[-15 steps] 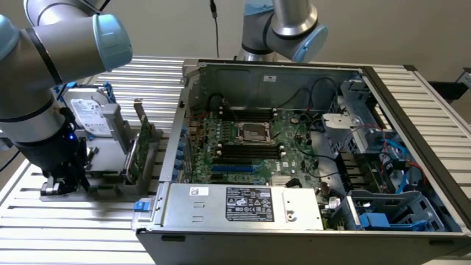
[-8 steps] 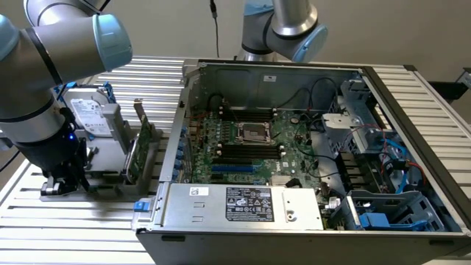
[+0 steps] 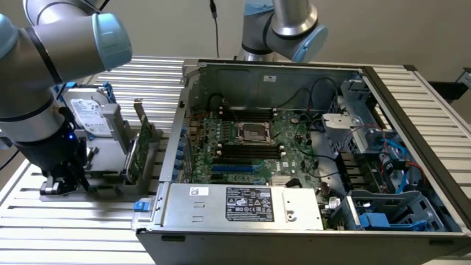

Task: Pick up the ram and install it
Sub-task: 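Pick up the ram and move it above insertion slot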

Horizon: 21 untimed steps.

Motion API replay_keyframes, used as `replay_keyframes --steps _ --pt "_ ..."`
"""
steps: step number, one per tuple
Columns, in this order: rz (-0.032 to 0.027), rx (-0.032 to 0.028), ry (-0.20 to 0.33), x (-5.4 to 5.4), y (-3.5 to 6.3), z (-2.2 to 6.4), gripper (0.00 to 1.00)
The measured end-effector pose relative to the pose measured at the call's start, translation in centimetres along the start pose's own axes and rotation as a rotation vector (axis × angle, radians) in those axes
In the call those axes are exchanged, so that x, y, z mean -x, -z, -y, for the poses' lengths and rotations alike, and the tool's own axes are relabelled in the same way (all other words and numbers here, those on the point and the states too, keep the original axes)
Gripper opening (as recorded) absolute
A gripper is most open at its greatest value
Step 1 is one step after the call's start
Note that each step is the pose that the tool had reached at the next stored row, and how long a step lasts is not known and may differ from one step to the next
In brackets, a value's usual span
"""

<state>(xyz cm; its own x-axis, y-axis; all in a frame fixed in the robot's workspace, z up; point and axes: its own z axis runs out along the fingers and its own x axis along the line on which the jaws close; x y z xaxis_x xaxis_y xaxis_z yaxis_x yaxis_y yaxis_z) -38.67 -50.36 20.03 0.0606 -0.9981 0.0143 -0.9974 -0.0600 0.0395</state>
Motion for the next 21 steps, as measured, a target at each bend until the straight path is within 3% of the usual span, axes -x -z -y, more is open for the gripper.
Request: replay_keyframes --steps 10,21 --pt "0.0013 0.0040 -0.030 0.0 2.61 -0.11 0.13" --pt "0.0020 0.0088 -0.043 -0.1 7.26 0.15 0.13"
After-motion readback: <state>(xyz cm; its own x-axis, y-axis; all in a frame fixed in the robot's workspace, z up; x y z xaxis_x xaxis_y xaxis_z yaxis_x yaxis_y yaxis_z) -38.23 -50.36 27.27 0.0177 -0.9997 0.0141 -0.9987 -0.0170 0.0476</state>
